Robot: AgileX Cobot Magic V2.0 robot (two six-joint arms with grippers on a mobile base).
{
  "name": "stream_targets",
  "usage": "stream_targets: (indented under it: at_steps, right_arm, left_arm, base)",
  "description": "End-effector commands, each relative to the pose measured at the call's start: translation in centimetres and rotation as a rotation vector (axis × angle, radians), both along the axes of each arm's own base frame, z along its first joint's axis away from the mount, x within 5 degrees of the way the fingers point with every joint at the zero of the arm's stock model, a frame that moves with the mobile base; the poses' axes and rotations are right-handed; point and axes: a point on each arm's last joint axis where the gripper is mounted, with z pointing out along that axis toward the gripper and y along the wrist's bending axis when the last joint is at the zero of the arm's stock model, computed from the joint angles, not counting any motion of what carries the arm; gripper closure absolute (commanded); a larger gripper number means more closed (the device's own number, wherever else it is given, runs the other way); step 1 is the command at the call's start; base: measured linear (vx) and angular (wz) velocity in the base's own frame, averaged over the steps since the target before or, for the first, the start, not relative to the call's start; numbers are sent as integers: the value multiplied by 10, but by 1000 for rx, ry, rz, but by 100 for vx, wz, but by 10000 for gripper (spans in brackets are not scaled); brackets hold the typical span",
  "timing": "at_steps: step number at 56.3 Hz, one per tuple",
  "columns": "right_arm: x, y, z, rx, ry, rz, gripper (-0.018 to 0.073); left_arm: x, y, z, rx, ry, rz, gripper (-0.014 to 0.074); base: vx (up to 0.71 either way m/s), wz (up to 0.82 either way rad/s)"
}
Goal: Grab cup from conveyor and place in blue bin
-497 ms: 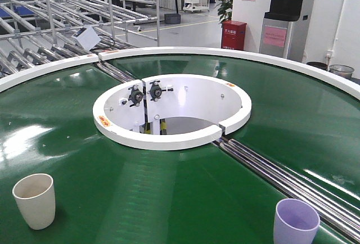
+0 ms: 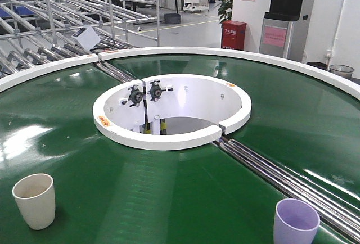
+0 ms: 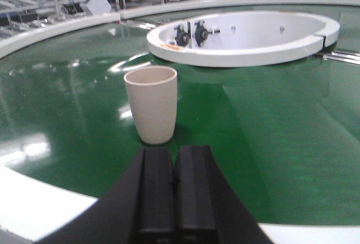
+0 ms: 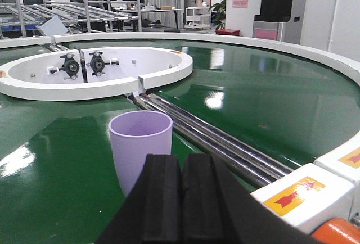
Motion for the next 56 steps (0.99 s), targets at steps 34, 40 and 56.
stream_targets:
  at_steps: [34,40,56]
  right_arm:
    - [-15,1,62,67,-439,31,568]
    - [-22,-1,107,16,-319,2,568]
    - [10,-1,189,-2,-142,-20,566]
  left_arm:
    - [-21,4,82,-184,-579,-9,603]
    - [-39,3,137,-9,-610,15,601]
    - [-4,-1,220,21,-226,-11,599]
  base:
    - [0,0]
    - [0,0]
    - [0,0]
